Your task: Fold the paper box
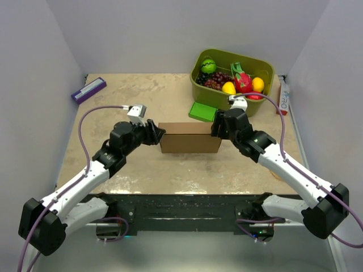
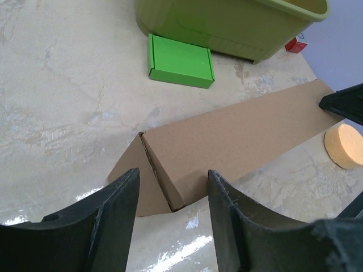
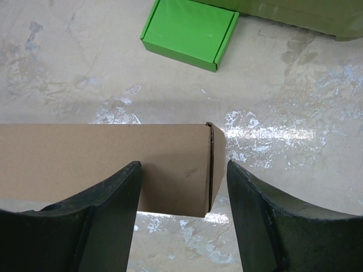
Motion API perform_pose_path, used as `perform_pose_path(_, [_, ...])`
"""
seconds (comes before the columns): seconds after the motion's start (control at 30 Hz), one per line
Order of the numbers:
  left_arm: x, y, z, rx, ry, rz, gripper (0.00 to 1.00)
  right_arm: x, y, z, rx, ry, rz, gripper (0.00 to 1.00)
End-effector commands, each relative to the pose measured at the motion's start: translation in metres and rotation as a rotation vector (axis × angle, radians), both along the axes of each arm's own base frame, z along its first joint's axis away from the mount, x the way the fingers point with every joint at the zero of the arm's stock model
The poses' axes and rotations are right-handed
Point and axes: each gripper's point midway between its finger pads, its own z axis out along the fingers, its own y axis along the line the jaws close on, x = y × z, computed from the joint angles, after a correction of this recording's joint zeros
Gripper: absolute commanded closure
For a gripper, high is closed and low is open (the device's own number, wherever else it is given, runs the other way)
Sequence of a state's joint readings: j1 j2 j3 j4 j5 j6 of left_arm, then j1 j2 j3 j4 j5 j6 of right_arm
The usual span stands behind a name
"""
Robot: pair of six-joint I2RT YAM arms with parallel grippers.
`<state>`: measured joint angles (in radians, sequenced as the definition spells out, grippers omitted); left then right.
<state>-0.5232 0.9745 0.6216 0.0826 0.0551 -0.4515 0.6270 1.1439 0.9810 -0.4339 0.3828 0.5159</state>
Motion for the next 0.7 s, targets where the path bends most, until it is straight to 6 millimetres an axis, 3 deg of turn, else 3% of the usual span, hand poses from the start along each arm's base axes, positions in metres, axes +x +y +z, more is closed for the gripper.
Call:
perform_pose_path(0.0, [0.0,0.004,0.001,0.031,0.084,0.014,0.42,-0.011,-0.009,-0.009,-0.067,0.085,0.022,0.35])
perform_pose_path(0.13, [0.01,-0.004,0.028,-0.008,0.052,0.004,0.38,-0.005,-0.008,0.011,-0.042,0.052,0.025,0.32])
perform_pose_path(0.37, [0.014,0.007,0.038,-0.021,0.045,0.035,0.36,0.004,-0.019,0.04,-0.031,0.007,0.007,0.28])
perform_pose_path(0.53, [0.01,0.017,0.033,-0.023,0.048,0.059,0.36,-0.004,-0.025,0.04,-0.034,0.011,0.004,0.28])
perform_pose_path(0.67, [0.01,0.019,0.026,-0.017,0.063,0.059,0.37,-0.01,-0.029,0.026,-0.044,0.039,0.001,0.29])
